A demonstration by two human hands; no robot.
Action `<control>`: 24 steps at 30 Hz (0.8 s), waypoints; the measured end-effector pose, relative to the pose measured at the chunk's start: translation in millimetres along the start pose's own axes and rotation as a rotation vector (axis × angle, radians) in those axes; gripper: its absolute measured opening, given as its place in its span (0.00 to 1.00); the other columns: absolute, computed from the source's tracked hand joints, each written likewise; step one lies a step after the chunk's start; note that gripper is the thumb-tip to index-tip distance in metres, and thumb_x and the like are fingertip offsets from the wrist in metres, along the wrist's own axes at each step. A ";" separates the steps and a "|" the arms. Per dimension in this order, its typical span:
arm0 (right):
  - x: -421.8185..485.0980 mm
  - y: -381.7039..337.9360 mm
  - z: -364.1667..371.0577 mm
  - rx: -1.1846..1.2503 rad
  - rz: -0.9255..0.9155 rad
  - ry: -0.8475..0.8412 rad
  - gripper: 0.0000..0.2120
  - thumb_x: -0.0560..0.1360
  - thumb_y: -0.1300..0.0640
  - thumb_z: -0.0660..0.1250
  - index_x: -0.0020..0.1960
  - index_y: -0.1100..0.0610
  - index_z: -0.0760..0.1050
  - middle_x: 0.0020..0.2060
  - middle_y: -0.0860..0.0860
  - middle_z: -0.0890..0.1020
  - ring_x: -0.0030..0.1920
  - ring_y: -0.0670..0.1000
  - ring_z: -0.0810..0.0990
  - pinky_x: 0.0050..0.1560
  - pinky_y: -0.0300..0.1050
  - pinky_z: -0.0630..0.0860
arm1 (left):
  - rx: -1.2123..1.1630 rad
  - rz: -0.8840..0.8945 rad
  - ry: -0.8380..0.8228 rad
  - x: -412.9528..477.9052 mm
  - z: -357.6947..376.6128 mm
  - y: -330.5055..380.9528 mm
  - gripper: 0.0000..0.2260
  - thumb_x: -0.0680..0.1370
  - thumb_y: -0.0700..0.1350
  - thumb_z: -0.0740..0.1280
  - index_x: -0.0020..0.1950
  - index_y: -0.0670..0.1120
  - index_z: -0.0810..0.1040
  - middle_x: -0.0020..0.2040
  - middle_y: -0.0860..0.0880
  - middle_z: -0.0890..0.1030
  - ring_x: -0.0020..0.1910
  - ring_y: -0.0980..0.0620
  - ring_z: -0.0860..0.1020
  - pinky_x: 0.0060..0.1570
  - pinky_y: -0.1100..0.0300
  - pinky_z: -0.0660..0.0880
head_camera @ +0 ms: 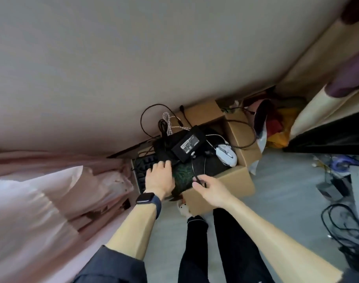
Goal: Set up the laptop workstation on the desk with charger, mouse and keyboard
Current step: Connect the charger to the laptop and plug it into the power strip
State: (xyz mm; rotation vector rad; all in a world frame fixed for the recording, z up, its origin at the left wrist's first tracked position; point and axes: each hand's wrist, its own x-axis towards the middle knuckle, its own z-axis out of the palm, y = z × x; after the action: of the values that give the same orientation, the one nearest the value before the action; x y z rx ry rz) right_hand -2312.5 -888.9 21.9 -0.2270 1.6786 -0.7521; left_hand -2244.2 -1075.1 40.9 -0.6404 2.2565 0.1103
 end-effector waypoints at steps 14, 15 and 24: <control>-53.0 -34.7 -10.6 0.240 -0.127 0.305 0.15 0.81 0.39 0.57 0.47 0.47 0.75 0.44 0.51 0.83 0.46 0.52 0.82 0.55 0.51 0.77 | 0.345 0.175 -0.154 19.0 -19.1 -4.6 0.22 0.80 0.39 0.58 0.74 0.49 0.64 0.66 0.44 0.75 0.65 0.42 0.75 0.58 0.48 0.73; -58.7 -36.8 -14.3 0.244 -0.139 0.339 0.15 0.81 0.39 0.57 0.46 0.46 0.75 0.43 0.51 0.83 0.46 0.52 0.82 0.55 0.52 0.78 | 0.313 0.178 -0.177 19.2 -22.9 -2.4 0.23 0.80 0.39 0.58 0.75 0.49 0.63 0.66 0.44 0.75 0.64 0.41 0.76 0.57 0.48 0.74; -125.2 -39.3 -7.4 0.250 -0.109 0.620 0.13 0.82 0.41 0.58 0.47 0.46 0.76 0.42 0.50 0.84 0.47 0.51 0.83 0.56 0.52 0.77 | -0.074 0.297 0.095 -26.3 -111.0 -13.8 0.12 0.81 0.45 0.57 0.63 0.44 0.71 0.59 0.40 0.77 0.57 0.36 0.77 0.52 0.48 0.73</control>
State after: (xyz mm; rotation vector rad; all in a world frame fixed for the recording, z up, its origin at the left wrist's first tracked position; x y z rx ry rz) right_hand -2296.7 -850.0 146.5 0.1068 2.1353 -1.1879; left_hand -2296.1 -1106.3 138.6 -0.3505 2.4369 0.3162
